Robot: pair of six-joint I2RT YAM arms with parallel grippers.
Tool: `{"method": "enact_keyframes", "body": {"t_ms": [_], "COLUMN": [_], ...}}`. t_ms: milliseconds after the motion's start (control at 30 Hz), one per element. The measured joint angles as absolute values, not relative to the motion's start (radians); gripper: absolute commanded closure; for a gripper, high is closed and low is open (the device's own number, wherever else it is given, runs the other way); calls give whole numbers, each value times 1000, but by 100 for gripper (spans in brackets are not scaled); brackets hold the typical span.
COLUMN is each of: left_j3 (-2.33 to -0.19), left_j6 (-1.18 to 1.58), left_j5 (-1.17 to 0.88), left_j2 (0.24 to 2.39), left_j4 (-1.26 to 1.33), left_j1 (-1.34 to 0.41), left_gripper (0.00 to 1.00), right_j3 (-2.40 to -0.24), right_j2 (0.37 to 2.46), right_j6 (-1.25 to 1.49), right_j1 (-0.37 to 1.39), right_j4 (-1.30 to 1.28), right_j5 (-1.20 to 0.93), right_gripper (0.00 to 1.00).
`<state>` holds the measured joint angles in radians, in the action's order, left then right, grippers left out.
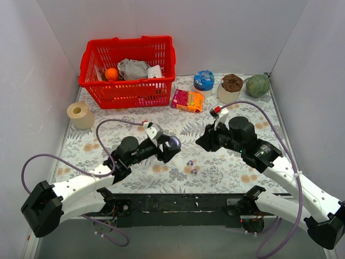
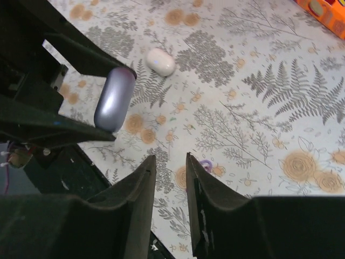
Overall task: Insert the wireless bluetooth earbuds into the charging case
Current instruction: Pick up the charging case at the center of the board, then open the charging case.
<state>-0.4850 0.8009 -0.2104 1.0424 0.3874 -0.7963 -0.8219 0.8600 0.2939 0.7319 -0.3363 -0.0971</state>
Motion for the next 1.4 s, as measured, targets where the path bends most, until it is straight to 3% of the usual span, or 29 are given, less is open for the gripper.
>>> {"method": "enact_keyframes", "body": {"t_ms": [67, 167, 233, 567, 1400], "left_j3": [-413, -366, -364, -336, -336], "left_j6": [814, 830, 819, 687, 599], "left_j5": [-266, -327, -326, -196, -102], "left_j2": [977, 934, 923, 830, 801], "left_j4": [491, 532, 532, 500, 423], "left_j1": [-809, -829, -854, -994, -1017], "left_gripper": [100, 100, 100, 100, 100], "right_j3": [-882, -973, -1018, -1136, -1135], "right_j2": [888, 935, 953, 1087, 1193], "right_j6": [280, 276, 278, 297, 342], "right_j1": [739, 760, 787, 997, 999], "right_j4": [-358, -371, -376, -469, -521], "right_j5": [-141, -180, -191, -110, -52], "right_gripper": [51, 29, 25, 24, 28]}}
